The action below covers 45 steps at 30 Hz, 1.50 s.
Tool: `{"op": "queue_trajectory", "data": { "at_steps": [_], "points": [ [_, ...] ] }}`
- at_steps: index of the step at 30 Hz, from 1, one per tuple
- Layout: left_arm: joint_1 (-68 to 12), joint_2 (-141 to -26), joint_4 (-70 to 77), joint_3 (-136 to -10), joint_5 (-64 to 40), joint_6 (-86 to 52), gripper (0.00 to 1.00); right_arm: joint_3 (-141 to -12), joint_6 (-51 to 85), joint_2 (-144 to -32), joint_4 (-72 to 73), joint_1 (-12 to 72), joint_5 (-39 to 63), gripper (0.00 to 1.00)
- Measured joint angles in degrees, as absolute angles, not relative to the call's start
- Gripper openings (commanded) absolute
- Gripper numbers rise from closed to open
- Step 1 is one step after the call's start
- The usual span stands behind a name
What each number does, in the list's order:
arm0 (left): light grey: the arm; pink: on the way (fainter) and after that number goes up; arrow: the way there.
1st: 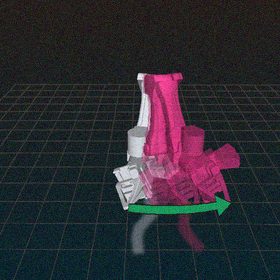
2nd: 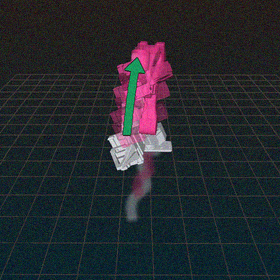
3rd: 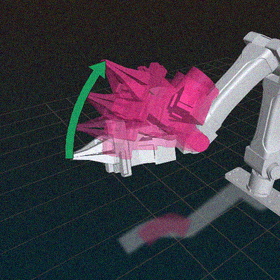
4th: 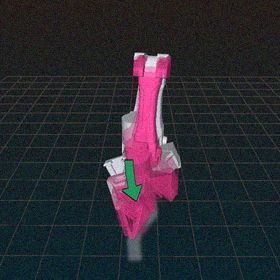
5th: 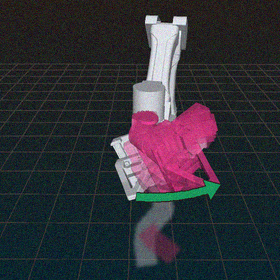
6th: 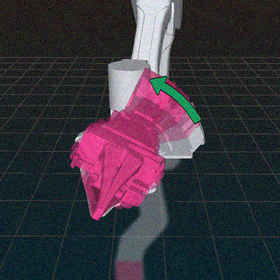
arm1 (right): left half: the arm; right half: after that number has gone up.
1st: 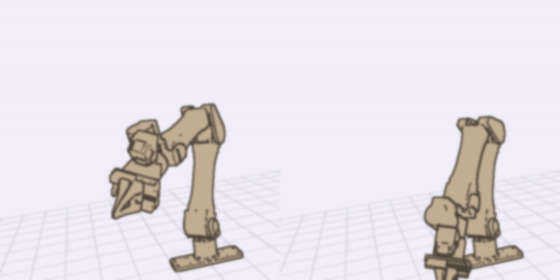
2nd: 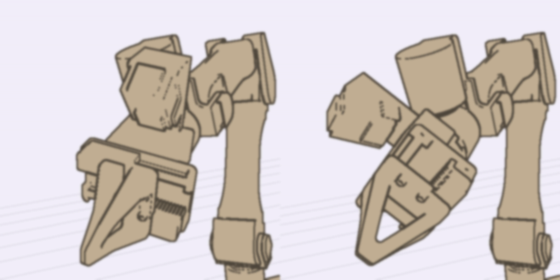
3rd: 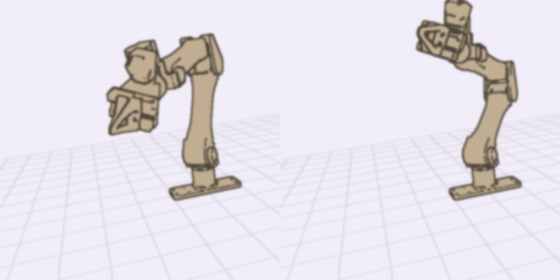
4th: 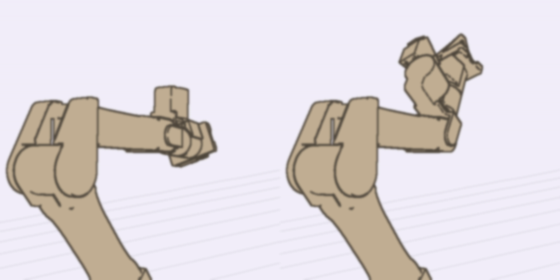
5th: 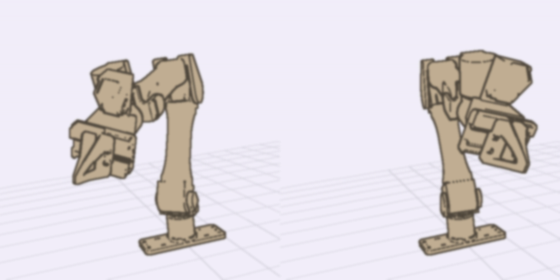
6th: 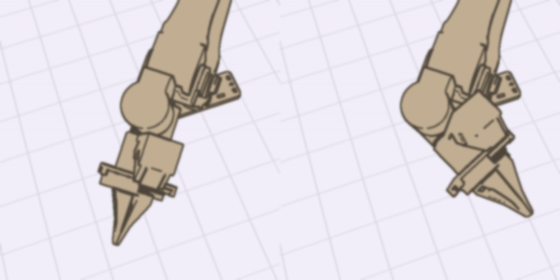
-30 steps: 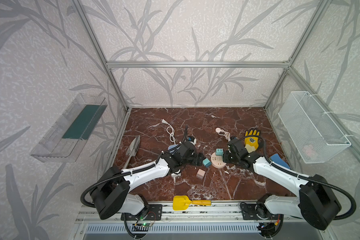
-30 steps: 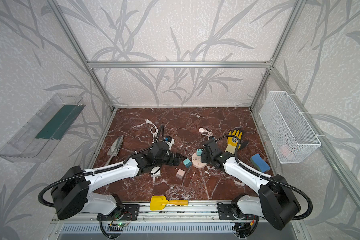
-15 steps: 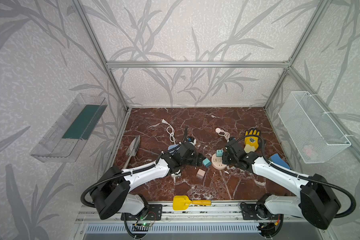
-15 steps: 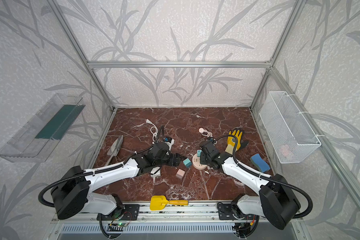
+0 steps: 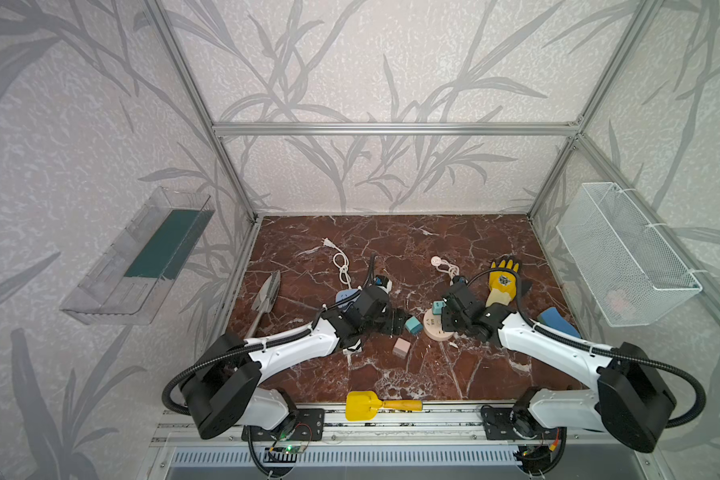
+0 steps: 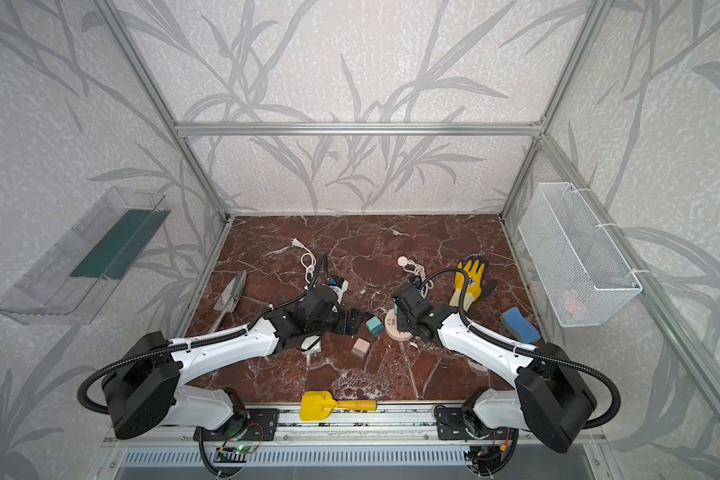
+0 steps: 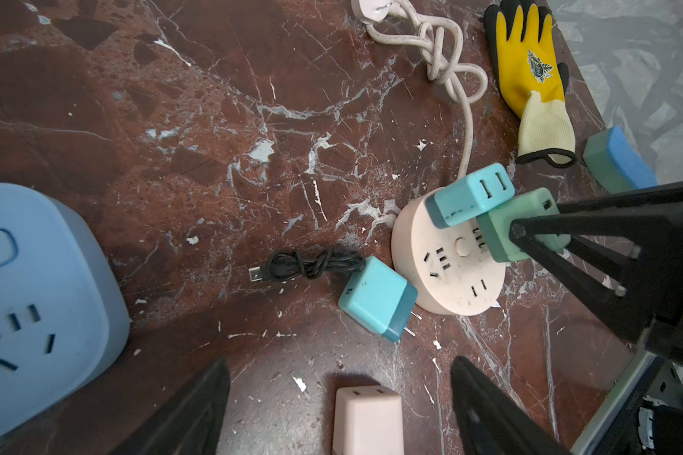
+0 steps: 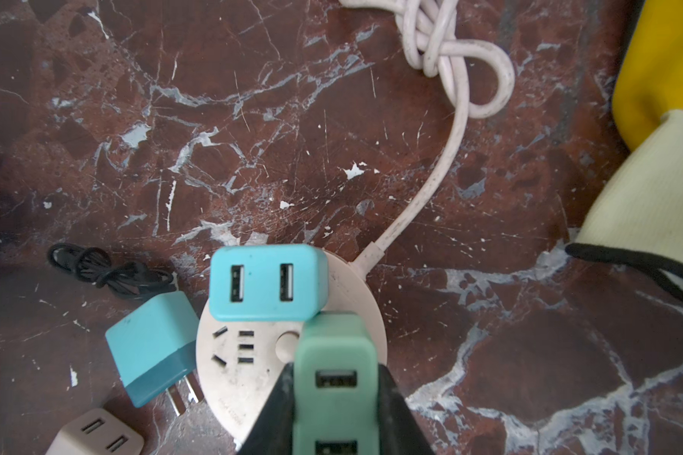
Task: Insert plugs into power strip
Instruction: Insert the plug into the socket.
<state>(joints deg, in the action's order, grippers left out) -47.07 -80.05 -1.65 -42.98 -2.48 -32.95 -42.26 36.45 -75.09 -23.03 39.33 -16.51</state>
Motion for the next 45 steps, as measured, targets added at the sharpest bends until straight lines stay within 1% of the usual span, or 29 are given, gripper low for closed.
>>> {"op": "queue_trajectory", "data": {
  "at_steps": [34,45],
  "points": [
    [-47.05,-80.05,-1.13,-42.00,-2.68,-32.97,0.87,-43.18,38.54,-79.55,-19.59,39.46,-17.17,0.00],
    [-47.05,-80.12,0.08,-41.34,-2.68,-32.97,0.87,-43.81,39.64,-81.97,-19.90,40.82,-18.41,0.00]
  ]
}}
